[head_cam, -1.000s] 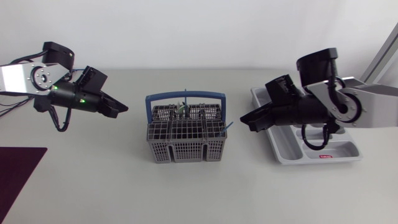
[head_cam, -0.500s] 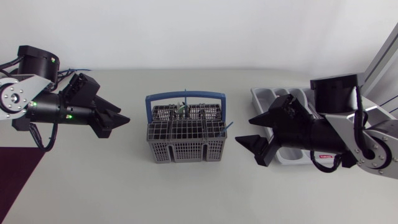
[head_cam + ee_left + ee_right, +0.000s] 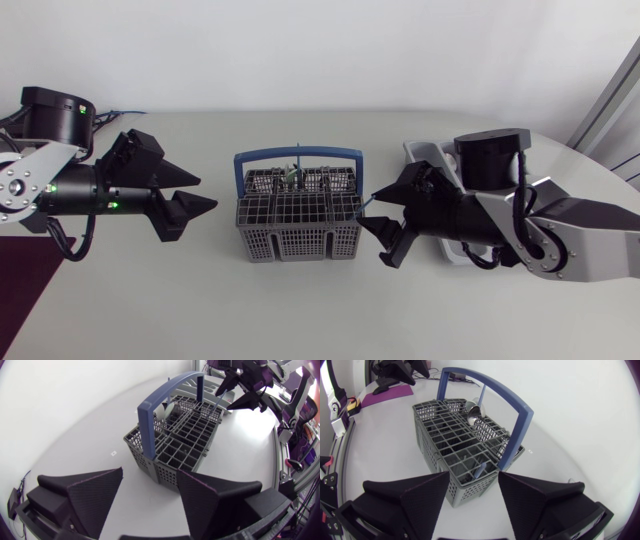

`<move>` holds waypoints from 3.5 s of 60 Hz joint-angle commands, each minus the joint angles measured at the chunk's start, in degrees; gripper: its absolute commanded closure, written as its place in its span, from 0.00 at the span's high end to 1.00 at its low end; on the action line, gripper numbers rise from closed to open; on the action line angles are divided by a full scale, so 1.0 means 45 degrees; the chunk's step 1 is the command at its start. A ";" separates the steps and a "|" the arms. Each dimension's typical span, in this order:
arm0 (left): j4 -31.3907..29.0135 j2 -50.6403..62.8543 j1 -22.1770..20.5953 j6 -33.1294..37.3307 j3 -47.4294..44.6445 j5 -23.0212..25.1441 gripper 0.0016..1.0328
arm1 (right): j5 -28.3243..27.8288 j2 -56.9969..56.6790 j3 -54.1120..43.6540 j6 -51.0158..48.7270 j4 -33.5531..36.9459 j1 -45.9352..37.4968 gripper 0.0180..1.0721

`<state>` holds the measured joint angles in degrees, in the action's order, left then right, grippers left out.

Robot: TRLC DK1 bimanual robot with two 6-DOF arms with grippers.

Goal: Unload the cutlery basket into the drawer organizer.

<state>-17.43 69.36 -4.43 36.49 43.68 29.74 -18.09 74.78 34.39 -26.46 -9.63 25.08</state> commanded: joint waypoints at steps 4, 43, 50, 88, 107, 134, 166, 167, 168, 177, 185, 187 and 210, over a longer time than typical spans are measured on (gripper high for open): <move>0.0260 -0.0141 -0.0032 0.0407 -0.0449 0.0130 0.89 | 0.0015 0.0159 -0.0162 -0.0370 -0.0360 -0.0027 0.56; 0.0631 0.0035 -0.0110 0.0290 -0.0508 0.0130 0.89 | -0.0141 0.0686 -0.0123 -0.0820 -0.0751 -0.0027 0.08; 0.0690 0.0055 -0.0130 0.0270 -0.0586 0.0130 0.89 | -0.0160 0.0608 -0.0104 -0.0800 -0.0634 0.0071 0.06; 0.0768 -0.0004 -0.0423 0.0192 -0.0703 0.0130 0.89 | -0.0219 -0.2029 -0.0084 -0.0566 0.0870 0.0091 0.06; 0.0709 -0.0336 -0.0618 0.0036 -0.0742 0.0111 0.89 | -0.0141 -0.4236 0.0365 -0.0370 0.3194 0.0130 0.06; 0.0553 -0.0883 -0.0774 -0.0160 -0.0859 0.0072 0.89 | -0.0102 -0.6794 0.2768 -0.0019 0.7472 0.0071 0.06; 0.0553 -0.1137 -0.0891 -0.0179 -0.1055 0.0052 0.89 | -0.1176 -0.5056 0.4350 -0.1562 1.0382 -0.4988 0.06; 0.0553 -0.1156 -0.0891 -0.0179 -0.1055 0.0052 0.89 | -0.1196 -0.4880 0.4408 -0.1601 1.0401 -0.5144 0.06; 0.0553 -0.1156 -0.0911 -0.0179 -0.1055 0.0052 0.89 | -0.1254 -0.4626 0.4506 -0.1679 1.0460 -0.5359 0.06; 0.0514 -0.1215 -0.0930 -0.0218 -0.1016 0.0013 0.89 | -0.1430 -0.2497 0.5775 -0.1816 1.1046 -0.6609 0.06; 0.0495 -0.1234 -0.0852 -0.0199 -0.1055 0.0013 0.89 | -0.1352 -0.0271 0.7377 -0.1738 1.2218 -0.7312 0.06; 0.0495 -0.1234 -0.0833 -0.0179 -0.1074 -0.0007 0.89 | -0.1332 0.0100 0.7670 -0.1718 1.2413 -0.7390 0.06; 0.0534 -0.0961 -0.0872 -0.0160 -0.0937 -0.0007 0.89 | -0.0102 0.4221 1.0775 -0.1210 1.4600 -0.7468 0.06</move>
<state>-14.68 64.86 -8.16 36.01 40.16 29.69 -19.16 90.63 79.59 -32.97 53.98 -8.73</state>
